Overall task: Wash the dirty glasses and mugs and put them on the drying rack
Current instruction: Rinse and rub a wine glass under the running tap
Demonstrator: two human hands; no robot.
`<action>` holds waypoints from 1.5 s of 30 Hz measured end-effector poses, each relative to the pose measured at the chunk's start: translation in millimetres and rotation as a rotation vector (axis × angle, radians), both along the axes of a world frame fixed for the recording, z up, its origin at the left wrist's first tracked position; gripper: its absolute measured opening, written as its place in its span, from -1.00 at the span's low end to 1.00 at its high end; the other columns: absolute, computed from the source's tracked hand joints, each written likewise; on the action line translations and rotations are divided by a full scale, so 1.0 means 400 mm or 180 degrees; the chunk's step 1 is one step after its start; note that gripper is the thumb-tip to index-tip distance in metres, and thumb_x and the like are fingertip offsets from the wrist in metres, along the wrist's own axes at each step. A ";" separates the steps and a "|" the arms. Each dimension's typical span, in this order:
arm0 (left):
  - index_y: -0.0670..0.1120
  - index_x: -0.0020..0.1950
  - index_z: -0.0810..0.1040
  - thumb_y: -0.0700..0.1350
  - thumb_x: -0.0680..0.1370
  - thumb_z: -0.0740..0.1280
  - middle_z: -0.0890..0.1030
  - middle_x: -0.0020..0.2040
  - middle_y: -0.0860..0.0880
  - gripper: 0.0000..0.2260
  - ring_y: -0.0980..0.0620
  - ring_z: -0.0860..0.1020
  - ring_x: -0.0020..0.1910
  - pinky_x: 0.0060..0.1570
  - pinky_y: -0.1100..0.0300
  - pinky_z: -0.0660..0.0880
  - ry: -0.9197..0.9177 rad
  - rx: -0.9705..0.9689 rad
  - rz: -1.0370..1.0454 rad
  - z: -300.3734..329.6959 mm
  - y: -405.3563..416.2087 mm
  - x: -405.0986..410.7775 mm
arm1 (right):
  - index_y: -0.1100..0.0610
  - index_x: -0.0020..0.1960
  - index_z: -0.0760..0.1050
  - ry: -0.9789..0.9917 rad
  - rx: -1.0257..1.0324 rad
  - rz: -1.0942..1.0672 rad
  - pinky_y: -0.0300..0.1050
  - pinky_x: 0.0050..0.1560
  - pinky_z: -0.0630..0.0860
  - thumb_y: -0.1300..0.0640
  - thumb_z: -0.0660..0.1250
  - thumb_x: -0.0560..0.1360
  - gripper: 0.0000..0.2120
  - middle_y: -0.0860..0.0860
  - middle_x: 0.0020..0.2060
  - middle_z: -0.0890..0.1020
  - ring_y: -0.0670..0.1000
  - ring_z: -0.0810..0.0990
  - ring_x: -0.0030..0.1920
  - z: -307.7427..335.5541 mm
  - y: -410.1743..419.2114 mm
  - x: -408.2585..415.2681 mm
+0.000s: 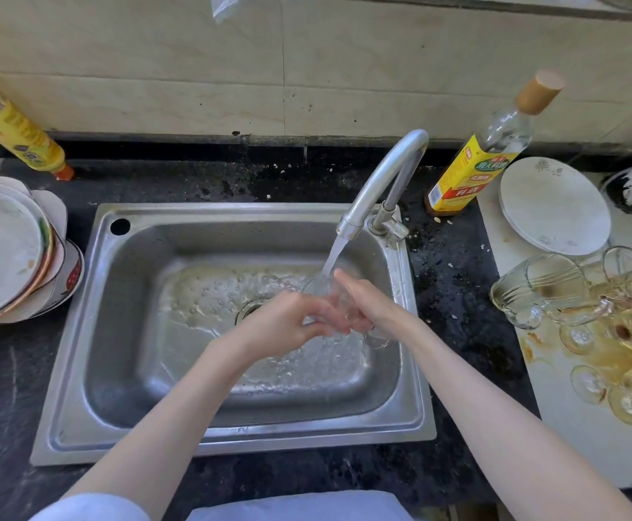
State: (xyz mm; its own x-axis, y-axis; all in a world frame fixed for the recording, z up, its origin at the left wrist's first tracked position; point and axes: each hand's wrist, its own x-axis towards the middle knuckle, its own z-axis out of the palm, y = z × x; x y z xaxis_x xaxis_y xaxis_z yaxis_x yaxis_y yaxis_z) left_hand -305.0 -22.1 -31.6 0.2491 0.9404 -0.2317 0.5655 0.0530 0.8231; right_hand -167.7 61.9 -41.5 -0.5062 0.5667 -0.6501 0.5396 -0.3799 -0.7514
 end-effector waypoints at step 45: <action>-0.04 -0.10 0.63 -0.28 0.46 0.40 0.59 -0.15 0.16 -0.86 0.29 0.51 -0.22 -0.10 0.48 0.38 0.0216 -0.0241 -0.0047 0.019 0.026 -0.018 | 0.04 0.11 0.57 0.0648 -0.0134 -0.0163 -0.28 -0.45 0.26 -0.31 0.00 0.51 -0.45 -0.01 -0.38 0.55 -0.08 0.39 -0.43 -0.048 -0.022 0.010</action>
